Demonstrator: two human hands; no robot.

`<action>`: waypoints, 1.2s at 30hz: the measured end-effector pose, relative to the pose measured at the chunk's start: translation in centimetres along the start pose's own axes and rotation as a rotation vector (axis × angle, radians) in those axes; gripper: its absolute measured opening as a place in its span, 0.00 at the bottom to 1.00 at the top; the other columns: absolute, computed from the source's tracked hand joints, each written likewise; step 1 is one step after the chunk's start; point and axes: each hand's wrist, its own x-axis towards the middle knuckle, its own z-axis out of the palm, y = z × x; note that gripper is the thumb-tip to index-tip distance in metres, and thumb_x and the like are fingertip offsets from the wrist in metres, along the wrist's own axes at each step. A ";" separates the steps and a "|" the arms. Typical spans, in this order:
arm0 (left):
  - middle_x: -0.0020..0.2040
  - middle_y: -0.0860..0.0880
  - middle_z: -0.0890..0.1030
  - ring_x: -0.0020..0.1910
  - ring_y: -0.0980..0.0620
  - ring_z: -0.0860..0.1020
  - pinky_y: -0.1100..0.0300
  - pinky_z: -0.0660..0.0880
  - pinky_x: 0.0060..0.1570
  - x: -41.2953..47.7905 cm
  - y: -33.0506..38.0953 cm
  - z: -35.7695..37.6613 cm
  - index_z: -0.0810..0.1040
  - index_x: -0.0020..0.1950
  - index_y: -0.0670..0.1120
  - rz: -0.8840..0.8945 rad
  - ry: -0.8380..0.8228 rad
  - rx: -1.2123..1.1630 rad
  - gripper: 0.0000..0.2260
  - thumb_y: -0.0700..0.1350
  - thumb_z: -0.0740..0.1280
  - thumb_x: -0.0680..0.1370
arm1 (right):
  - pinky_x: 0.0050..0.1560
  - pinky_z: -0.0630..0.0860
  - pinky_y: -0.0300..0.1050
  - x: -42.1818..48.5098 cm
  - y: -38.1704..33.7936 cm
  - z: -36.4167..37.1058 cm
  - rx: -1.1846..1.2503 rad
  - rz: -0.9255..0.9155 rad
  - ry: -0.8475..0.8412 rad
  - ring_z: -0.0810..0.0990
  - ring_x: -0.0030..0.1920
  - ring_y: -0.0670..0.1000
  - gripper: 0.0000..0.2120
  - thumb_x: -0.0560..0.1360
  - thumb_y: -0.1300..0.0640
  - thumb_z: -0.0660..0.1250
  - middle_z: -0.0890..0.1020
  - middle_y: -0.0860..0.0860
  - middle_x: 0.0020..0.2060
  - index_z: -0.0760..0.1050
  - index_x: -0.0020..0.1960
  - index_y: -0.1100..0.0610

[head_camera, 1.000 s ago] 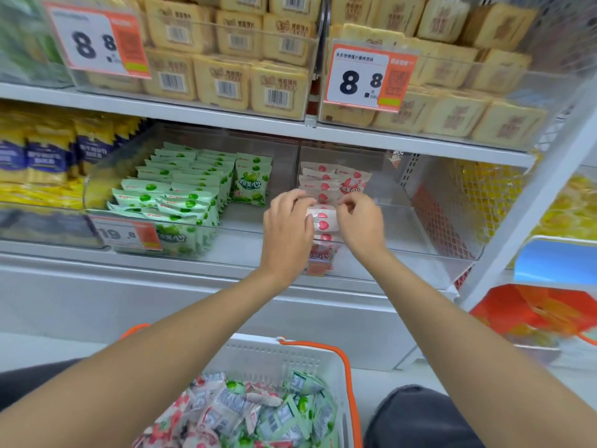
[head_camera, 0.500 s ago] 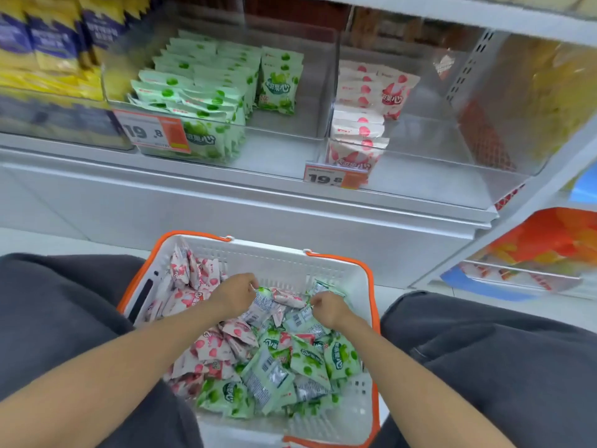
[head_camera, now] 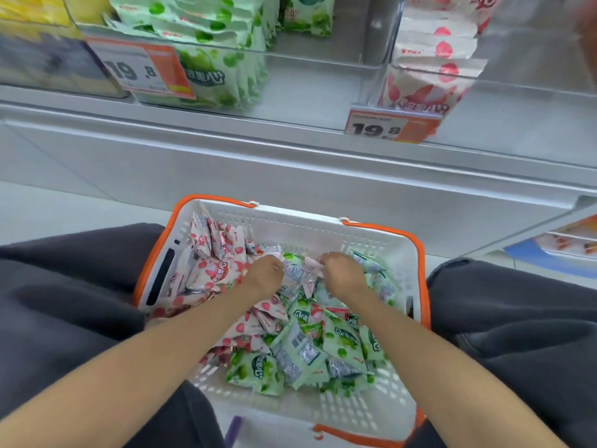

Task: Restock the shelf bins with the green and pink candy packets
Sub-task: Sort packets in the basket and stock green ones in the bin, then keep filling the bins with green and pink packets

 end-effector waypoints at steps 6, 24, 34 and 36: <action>0.70 0.50 0.70 0.68 0.51 0.69 0.56 0.67 0.66 -2.7 4.2 -1.2 0.65 0.74 0.48 0.250 -0.125 -0.119 0.31 0.44 0.74 0.74 | 0.35 0.70 0.43 -1.0 -0.5 -7.9 0.891 0.335 -0.036 0.73 0.30 0.51 0.07 0.71 0.62 0.71 0.77 0.54 0.29 0.77 0.35 0.59; 0.50 0.45 0.81 0.44 0.50 0.79 0.58 0.75 0.43 -10.8 19.5 -4.9 0.73 0.61 0.43 0.377 0.046 -0.648 0.09 0.40 0.61 0.81 | 0.52 0.79 0.56 -12.5 3.3 -20.7 1.060 0.166 0.398 0.82 0.45 0.52 0.32 0.71 0.28 0.61 0.82 0.53 0.46 0.73 0.56 0.55; 0.40 0.47 0.82 0.42 0.46 0.79 0.50 0.74 0.46 -9.8 30.9 -6.7 0.78 0.46 0.41 0.728 0.505 -0.359 0.32 0.68 0.50 0.77 | 0.39 0.72 0.34 -12.3 3.2 -27.2 1.102 -0.034 0.959 0.77 0.38 0.36 0.12 0.81 0.48 0.60 0.77 0.41 0.43 0.65 0.57 0.55; 0.38 0.48 0.81 0.40 0.47 0.79 0.50 0.74 0.41 -9.1 32.9 -7.4 0.77 0.43 0.43 0.750 0.589 -0.353 0.34 0.71 0.48 0.73 | 0.42 0.74 0.36 -11.7 4.4 -29.3 1.135 -0.050 0.944 0.78 0.41 0.39 0.13 0.79 0.48 0.64 0.80 0.44 0.45 0.68 0.58 0.55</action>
